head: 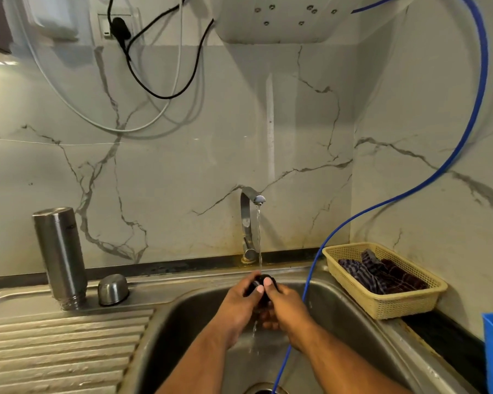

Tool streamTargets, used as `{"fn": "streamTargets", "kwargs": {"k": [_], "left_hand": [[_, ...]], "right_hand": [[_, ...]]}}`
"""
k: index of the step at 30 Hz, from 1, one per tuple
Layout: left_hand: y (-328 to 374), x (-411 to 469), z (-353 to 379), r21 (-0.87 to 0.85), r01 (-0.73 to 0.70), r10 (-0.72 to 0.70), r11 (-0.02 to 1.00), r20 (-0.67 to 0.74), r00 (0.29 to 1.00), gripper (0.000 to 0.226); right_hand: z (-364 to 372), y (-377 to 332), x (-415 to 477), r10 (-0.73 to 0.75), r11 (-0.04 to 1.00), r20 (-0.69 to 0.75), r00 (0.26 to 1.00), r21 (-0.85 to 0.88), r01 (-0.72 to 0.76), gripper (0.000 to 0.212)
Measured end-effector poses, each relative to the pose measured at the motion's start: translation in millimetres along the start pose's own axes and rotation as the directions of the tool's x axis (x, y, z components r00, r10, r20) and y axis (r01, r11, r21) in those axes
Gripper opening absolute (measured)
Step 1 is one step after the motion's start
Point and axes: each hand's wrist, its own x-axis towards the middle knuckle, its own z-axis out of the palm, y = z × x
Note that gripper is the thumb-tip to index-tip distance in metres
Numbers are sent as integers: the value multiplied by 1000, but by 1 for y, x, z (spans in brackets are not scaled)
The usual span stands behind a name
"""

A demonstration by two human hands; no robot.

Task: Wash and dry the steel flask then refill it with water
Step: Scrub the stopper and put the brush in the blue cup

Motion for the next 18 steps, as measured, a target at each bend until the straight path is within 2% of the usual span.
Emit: {"fn": "streamTargets", "kwargs": {"k": [4, 9, 14, 18], "left_hand": [[-6, 1, -6, 92, -65, 64, 994, 18, 998, 27], [-12, 6, -3, 64, -8, 6, 998, 32, 999, 25], [-15, 11, -7, 214, -34, 37, 976, -11, 999, 12], [-13, 9, -12, 221, -39, 66, 974, -115, 991, 12]], "right_hand": [[-4, 5, 1, -113, 973, -49, 992, -208, 101, 31], [-8, 2, 1, -254, 943, -91, 963, -245, 226, 40], [-7, -4, -1, -381, 861, -2, 925, -365, 354, 45], [-1, -6, -1, -451, 806, 9, 892, -426, 411, 45]]}}
